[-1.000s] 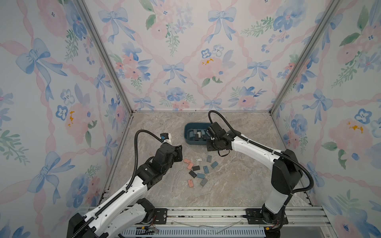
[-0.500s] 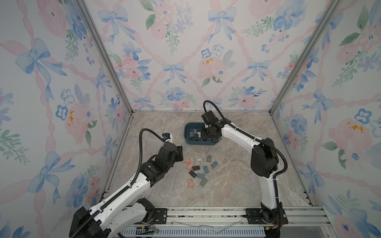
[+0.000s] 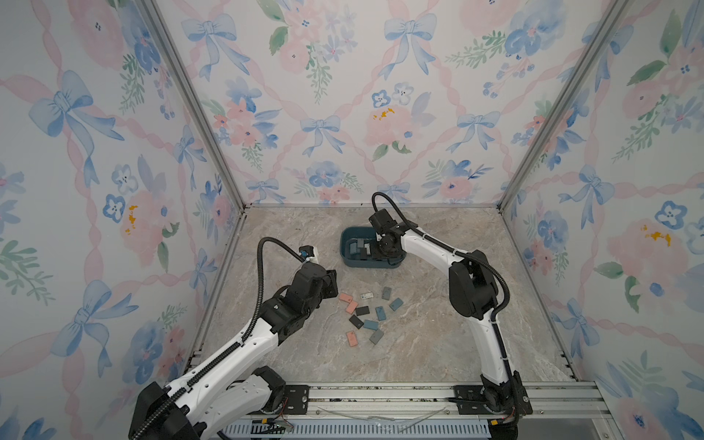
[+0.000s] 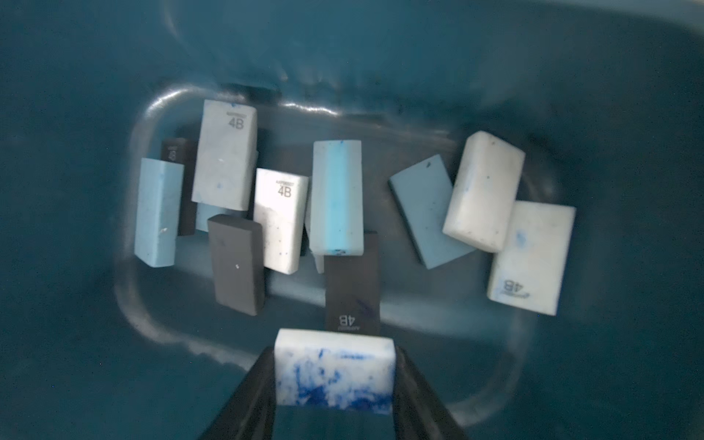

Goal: Put the eraser in the storage box
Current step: Place the eraser in the storage box.

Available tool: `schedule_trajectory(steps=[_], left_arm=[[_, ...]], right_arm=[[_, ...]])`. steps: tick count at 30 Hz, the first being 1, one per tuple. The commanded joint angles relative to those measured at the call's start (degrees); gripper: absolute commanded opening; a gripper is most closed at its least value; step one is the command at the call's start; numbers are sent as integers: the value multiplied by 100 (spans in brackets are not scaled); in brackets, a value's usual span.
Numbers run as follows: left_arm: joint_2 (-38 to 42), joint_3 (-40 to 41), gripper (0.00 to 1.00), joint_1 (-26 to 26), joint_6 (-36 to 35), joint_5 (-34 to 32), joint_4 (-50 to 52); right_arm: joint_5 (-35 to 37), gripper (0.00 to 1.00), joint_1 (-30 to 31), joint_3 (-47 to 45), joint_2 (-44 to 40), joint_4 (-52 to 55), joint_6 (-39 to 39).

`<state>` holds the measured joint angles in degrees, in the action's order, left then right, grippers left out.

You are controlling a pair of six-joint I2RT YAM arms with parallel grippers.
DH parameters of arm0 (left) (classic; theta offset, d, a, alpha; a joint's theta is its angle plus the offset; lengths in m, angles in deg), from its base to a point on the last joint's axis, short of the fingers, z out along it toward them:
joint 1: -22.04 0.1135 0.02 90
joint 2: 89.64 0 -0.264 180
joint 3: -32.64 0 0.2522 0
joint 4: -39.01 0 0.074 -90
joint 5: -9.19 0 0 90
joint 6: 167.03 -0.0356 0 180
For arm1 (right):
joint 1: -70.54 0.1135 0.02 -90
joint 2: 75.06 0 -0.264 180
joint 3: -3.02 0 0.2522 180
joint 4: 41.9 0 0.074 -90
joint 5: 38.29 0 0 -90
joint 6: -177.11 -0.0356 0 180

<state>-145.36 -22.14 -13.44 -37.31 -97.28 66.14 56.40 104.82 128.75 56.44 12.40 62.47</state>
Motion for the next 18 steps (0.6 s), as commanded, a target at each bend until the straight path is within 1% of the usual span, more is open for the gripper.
schedule_trajectory(steps=[1,9,18], left_arm=[[-44,-73,44,41,79,64,-31],[-16,-56,44,50,114,80,-31],[-26,-16,44,52,150,92,-24]], right_arm=[[-55,49,-55,236,128,86,-91],[-76,61,-61,258,73,96,-104],[-56,64,-80,126,-356,28,-99]])
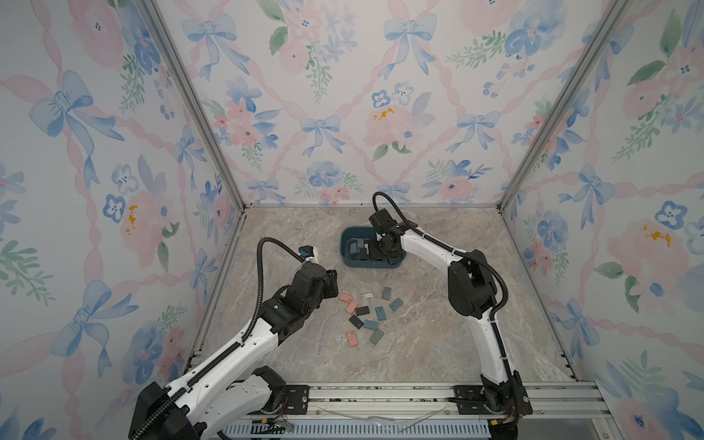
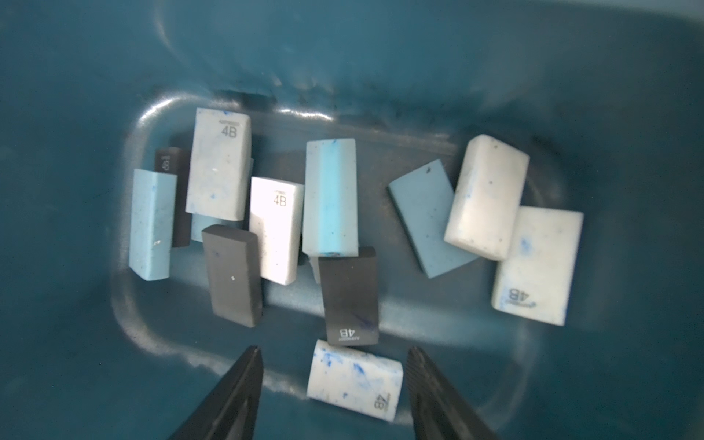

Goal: Put the eraser in the storage box
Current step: Place the eraser in the storage box, then pick up the eraser from the center of the board.

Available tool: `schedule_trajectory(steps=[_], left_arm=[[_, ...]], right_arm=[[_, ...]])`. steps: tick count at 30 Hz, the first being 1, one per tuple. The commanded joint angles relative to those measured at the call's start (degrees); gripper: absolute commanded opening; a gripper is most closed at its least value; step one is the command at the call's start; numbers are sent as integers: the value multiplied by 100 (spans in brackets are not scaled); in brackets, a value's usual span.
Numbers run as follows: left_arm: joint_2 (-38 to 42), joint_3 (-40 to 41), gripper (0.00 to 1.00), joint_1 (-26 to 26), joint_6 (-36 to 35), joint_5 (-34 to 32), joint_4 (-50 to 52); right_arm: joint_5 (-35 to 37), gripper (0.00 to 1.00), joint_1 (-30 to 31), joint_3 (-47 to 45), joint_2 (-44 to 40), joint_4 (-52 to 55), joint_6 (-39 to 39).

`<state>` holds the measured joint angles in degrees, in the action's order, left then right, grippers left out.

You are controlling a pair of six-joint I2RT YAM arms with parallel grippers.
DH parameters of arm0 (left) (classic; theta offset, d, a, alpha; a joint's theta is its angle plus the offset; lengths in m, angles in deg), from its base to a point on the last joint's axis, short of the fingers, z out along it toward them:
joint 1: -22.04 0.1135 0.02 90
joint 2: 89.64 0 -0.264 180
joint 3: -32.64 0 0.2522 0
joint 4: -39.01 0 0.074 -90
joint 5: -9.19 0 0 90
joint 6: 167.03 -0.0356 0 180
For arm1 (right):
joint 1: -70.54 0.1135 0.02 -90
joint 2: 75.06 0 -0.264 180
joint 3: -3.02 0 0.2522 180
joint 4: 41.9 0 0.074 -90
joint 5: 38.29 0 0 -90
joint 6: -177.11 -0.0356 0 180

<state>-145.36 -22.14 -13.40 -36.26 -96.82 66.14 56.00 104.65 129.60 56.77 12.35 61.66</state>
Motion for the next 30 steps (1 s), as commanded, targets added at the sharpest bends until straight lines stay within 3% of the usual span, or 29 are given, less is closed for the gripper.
schedule_trajectory(steps=[1,14,30], left_arm=[[-42,-5,45,46,40,59,-26],[-663,-166,52,-51,328,546,402],[-1768,-302,57,-437,1764,1157,755]], right_arm=[[-19,64,-62,-23,-479,4,-17],[-358,66,-71,-1473,-2351,-877,-110],[-192,69,-138,-3340,-4029,-1540,-114]])
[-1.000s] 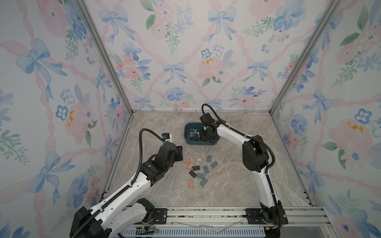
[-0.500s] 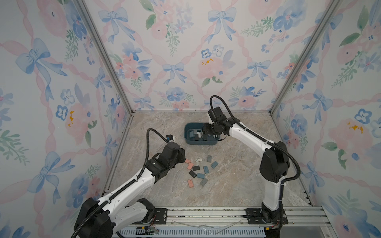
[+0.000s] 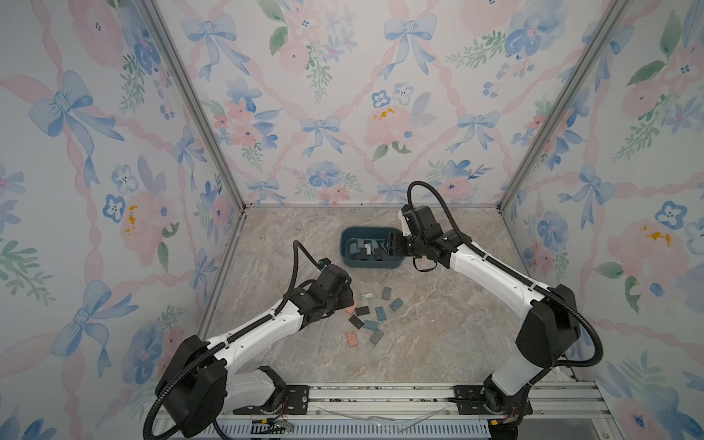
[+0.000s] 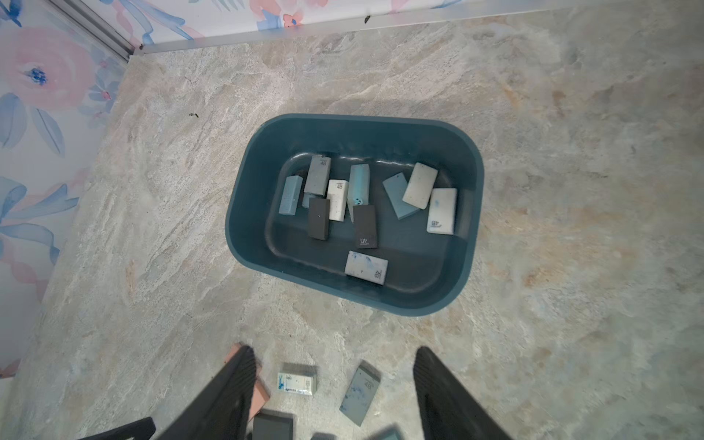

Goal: Put the eraser in the storage box
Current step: Pick up the eraser from the center of the board.

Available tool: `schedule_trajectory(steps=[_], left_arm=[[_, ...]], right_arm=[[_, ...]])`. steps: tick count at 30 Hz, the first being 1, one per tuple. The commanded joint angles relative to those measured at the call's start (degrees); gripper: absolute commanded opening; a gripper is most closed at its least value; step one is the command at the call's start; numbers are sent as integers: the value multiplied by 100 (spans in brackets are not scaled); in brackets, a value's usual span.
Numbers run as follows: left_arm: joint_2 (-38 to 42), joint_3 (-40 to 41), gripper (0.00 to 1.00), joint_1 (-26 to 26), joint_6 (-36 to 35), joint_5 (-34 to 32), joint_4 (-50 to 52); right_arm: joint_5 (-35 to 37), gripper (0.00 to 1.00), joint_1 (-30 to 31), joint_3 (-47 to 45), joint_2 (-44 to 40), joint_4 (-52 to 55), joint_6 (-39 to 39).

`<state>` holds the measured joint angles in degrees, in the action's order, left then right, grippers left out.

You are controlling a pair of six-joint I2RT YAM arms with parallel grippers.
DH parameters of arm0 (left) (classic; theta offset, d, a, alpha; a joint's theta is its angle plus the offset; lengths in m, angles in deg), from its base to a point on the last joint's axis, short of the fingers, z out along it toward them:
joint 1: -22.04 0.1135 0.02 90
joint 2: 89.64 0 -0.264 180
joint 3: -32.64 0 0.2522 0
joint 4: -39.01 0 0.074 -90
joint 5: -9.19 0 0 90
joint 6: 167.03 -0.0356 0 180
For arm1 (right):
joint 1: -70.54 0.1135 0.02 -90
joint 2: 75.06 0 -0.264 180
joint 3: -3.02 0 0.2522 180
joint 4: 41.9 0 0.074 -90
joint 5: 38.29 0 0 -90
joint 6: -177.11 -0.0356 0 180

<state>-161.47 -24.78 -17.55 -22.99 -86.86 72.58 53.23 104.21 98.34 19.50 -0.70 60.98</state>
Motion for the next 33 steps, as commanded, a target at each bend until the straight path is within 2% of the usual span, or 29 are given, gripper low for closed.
schedule_trajectory(steps=[1,13,17,33], left_arm=[[-252,-34,58,-25,523,188,110],[-850,-159,63,-52,907,-151,107],[-1091,-277,67,-48,881,-181,94],[-1836,-600,67,265,618,-158,-42]], right_arm=[[65,69,-121,-319,-368,-267,-65],[-69,70,-427,-1145,-944,-452,-107],[-102,70,-516,-1234,-1009,-459,-93],[-127,70,-679,-1317,-1015,-459,-66]])
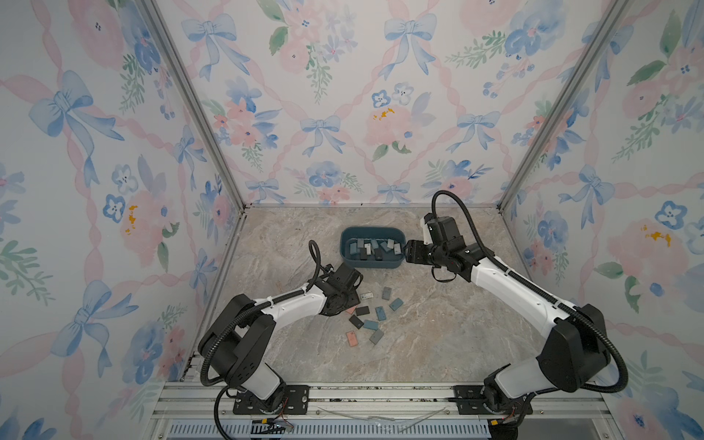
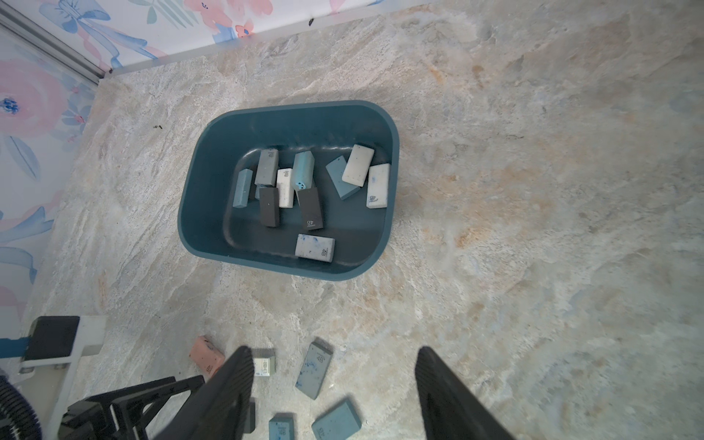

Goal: Put the eraser in the storage box
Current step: Pick up the eraser from the center of the board.

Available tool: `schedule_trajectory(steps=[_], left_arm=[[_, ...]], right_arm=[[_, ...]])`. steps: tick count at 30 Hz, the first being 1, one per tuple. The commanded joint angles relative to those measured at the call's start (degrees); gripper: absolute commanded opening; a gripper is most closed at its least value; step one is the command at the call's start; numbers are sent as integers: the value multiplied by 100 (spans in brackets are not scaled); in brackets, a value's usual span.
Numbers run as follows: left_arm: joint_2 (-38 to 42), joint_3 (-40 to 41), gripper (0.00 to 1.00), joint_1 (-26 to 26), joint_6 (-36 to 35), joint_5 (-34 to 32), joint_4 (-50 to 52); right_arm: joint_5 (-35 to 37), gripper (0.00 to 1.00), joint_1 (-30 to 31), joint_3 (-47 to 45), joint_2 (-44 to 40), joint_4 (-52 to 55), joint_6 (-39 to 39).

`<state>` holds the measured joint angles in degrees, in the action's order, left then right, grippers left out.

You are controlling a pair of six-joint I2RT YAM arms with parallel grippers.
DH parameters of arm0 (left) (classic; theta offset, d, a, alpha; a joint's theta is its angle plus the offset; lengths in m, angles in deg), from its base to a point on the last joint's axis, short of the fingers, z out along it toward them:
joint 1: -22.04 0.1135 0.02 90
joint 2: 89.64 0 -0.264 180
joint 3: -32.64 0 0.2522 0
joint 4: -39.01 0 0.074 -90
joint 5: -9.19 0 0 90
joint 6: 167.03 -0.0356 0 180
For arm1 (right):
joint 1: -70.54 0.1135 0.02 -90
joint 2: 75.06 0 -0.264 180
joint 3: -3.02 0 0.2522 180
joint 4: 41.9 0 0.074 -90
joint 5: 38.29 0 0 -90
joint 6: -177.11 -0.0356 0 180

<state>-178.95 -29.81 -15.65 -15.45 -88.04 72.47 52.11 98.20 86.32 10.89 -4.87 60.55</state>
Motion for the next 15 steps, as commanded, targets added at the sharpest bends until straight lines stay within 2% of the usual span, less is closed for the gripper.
schedule_trajectory(steps=[1,15], left_arm=[[-103,-82,67,99,-146,-19,-73],[-529,-203,67,198,-243,267,-394]], right_arm=[[-20,70,-92,-116,-153,-33,-25],[-20,70,-159,-119,-145,-16,-37]])
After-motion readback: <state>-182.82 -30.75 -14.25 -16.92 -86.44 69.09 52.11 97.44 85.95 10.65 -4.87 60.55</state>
